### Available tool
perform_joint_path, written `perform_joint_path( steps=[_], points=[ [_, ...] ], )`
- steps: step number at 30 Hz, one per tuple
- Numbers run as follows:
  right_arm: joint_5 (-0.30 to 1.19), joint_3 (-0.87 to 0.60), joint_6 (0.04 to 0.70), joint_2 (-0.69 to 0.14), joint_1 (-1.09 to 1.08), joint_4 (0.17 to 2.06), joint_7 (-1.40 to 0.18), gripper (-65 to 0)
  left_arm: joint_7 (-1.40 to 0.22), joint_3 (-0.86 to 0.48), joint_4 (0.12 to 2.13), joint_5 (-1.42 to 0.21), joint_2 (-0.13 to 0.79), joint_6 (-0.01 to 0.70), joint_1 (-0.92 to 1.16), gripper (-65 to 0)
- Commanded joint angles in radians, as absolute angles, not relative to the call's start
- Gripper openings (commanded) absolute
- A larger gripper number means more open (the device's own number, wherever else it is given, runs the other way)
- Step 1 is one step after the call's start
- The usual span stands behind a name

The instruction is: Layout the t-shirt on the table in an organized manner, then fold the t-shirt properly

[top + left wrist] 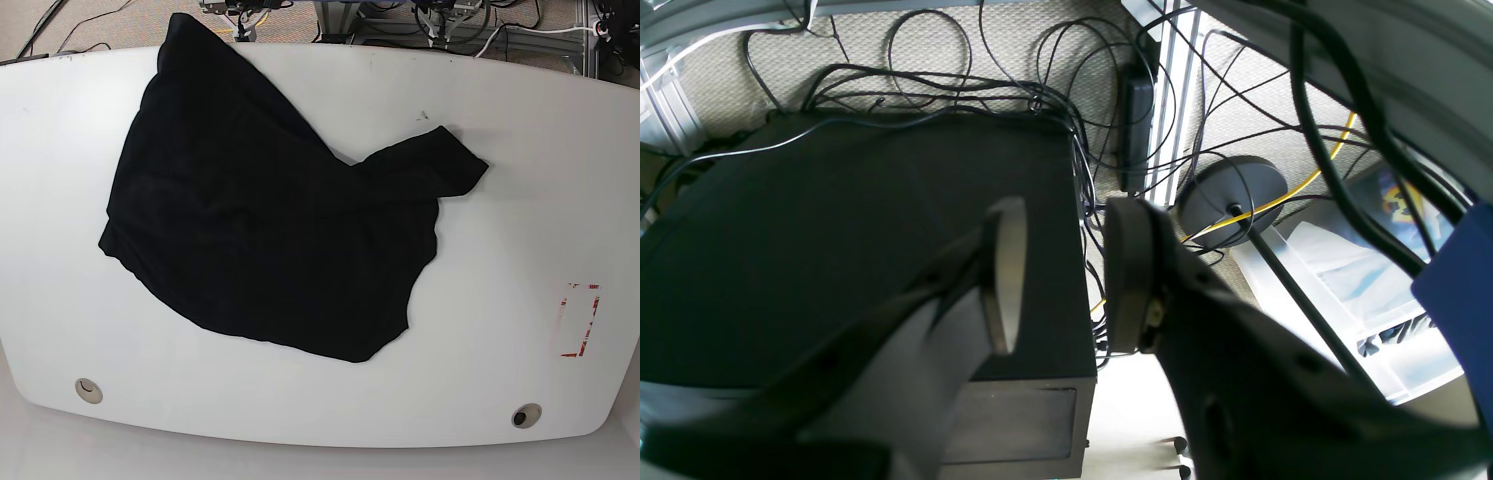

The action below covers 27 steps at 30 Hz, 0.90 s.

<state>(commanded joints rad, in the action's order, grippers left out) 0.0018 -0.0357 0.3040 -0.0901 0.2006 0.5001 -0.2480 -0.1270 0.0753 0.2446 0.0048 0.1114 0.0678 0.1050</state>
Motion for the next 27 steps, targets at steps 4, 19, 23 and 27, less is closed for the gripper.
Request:
perform_joint_path(
  steps=[4, 19, 23, 27],
  points=[
    [0.001, -0.034, 0.305, -0.090, 0.202, 0.503, -0.249, -54.6, -0.128, 0.076, 0.239, 0.007, 0.116, 0.067, 0.104, -46.8],
    [-0.005, -0.035, 0.317, -0.094, 0.185, 0.507, -0.250, -54.6, -0.139, 0.072, 0.248, 0.004, 0.117, 0.071, 0.088, -46.2],
    [-0.006, -0.035, 0.318, -0.093, 0.185, 0.506, -0.250, -54.6, -0.141, 0.071, 0.252, 0.004, 0.115, 0.071, 0.090, -46.3],
    [0.004, -0.036, 0.292, -0.051, 0.202, 0.476, -0.240, -54.9, -0.114, 0.071, 0.245, 0.005, 0.090, 0.081, 0.116, -46.3]
  ],
)
